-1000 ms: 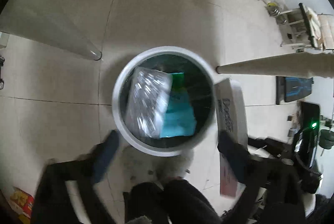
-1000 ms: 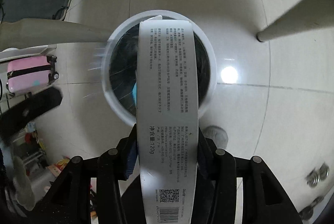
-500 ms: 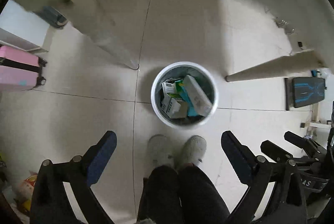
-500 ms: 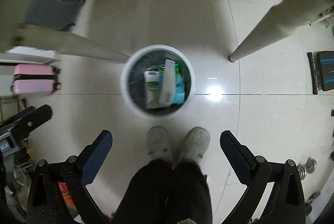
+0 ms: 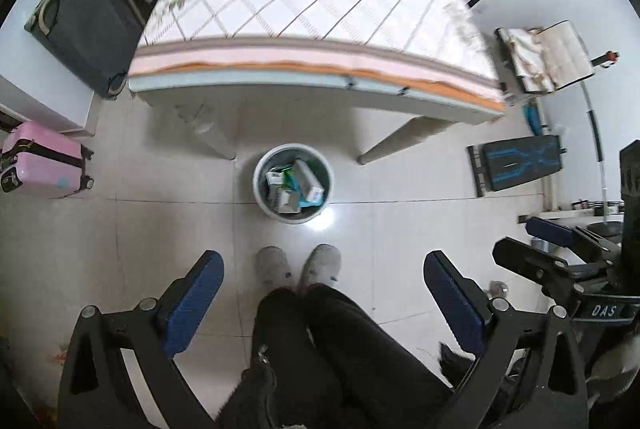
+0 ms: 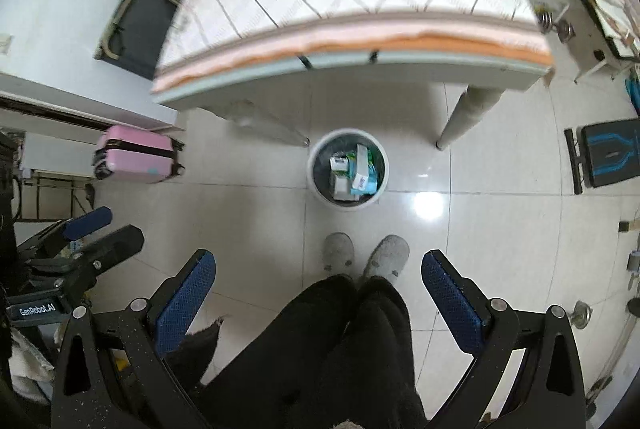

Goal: Collect trash

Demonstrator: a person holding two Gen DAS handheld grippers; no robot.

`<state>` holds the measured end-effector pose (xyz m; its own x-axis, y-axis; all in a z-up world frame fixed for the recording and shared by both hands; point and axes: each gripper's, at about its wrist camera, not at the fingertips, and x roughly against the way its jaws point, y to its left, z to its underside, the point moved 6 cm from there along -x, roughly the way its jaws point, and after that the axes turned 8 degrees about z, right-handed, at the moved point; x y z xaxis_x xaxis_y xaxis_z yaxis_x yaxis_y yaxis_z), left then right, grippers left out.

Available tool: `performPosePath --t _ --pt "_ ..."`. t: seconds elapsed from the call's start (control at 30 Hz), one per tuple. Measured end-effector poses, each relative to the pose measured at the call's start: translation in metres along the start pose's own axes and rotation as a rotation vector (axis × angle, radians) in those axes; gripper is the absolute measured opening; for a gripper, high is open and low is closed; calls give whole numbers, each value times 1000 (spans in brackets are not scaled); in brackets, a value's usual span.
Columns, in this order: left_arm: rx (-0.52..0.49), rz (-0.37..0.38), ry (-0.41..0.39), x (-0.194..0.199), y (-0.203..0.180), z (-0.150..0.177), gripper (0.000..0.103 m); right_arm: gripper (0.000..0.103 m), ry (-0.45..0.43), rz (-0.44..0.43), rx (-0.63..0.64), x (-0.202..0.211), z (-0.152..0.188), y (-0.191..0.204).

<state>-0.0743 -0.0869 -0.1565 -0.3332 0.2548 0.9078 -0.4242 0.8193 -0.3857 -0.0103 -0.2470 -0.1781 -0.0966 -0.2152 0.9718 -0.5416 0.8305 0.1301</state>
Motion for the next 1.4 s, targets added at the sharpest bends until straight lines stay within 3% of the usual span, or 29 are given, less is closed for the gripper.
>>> performPosePath --t 0.2,0.47,0.8,1.4 --pt "-12 65 -58 49 -30 7 102 103 -53 -55 7 82 14 -1" --pt "-1 139 -112 90 -49 16 102 103 -88 -122 12 131 33 14" --pt "-12 158 -161 113 -56 19 102 103 -94 -151 19 149 39 18" --pt "-59 142 -173 116 -62 21 103 103 -63 -170 37 148 41 14"
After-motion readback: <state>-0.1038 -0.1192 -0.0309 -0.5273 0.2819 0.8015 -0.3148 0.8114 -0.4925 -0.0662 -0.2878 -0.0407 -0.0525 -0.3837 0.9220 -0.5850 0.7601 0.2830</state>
